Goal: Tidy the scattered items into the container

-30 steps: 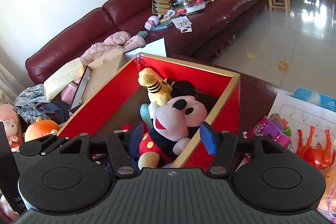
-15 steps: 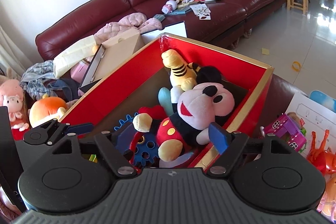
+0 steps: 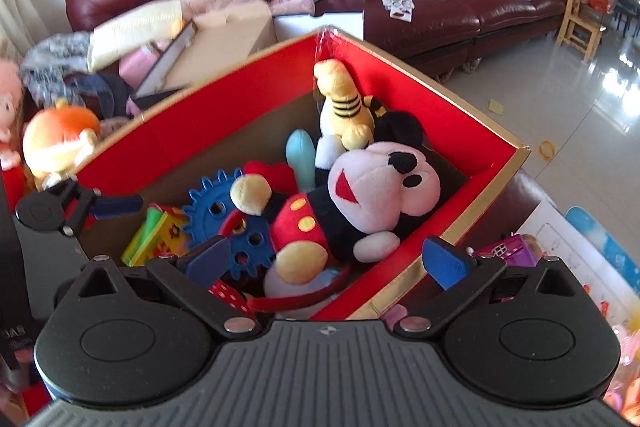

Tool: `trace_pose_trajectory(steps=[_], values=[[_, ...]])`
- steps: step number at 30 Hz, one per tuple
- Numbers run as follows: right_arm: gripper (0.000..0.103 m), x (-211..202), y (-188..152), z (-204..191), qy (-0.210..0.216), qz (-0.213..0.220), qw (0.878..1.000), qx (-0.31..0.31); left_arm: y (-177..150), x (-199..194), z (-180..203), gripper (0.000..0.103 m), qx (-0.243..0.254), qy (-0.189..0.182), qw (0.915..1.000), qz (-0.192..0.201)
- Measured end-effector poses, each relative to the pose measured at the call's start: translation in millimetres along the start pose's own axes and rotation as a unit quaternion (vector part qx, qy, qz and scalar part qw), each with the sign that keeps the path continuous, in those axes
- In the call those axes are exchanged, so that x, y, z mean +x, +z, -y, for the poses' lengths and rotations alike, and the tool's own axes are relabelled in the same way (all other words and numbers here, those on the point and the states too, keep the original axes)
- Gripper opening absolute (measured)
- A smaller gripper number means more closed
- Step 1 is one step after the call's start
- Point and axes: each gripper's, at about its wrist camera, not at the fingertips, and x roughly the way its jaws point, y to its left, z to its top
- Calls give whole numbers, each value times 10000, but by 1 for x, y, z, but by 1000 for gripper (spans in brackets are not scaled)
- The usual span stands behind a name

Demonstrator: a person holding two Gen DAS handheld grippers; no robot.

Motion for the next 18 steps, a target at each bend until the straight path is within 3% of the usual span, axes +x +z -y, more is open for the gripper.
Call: trace_pose_trajectory(steps=[8, 12, 15, 18], values=[[102, 20, -4, -22, -460, -439, 9921, -1080, -6, 19, -4, 102, -240, -194, 9993, -190], [102, 32, -6, -36, -580, -601, 9821, -1688, -5, 31, -7, 101, -477, -374, 9974, -388], [102, 41, -6, -45, -611, -695, 9724, -2140, -4, 31, -4, 101, -282, -222, 9990, -271], [102, 50, -5, -49, -710, -814, 9584, -2640, -5, 34, -9, 101, -388, -259, 9985, -294]])
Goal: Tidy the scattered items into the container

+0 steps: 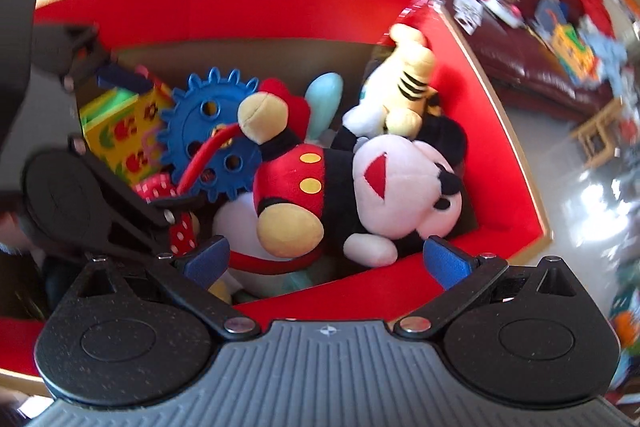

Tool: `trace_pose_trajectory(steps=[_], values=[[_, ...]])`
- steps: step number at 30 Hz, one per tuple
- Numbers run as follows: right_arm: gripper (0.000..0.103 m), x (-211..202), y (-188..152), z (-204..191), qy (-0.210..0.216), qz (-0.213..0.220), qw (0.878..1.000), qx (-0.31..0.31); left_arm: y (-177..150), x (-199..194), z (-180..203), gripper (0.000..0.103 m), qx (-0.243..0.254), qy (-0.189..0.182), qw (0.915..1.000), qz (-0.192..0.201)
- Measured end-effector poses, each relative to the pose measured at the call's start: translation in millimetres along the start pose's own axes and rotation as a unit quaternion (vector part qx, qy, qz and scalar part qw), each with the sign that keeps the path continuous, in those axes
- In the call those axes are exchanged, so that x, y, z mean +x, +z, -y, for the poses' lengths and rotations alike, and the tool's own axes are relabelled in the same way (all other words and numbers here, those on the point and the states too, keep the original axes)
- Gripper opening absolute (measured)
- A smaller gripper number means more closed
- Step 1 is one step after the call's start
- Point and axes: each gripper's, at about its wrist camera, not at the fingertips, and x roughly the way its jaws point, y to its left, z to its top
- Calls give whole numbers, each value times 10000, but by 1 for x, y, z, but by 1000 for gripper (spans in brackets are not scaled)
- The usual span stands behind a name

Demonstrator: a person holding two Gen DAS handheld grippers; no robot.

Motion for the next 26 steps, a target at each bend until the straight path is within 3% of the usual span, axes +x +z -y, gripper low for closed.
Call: trace_pose_trajectory(steps=[5, 10, 26], values=[[102, 10, 2, -7, -222, -127, 9978, -606, -3, 7, 4, 101, -8, 50, 10000, 29], [102, 17, 2, -10, -267, -270, 9960, -805, -12, 9, 11, 100, 235, 95, 9997, -4], [102, 25, -1, -5, -372, -397, 9959, -721, -11, 6, 12, 99, 263, 32, 9996, 77]])
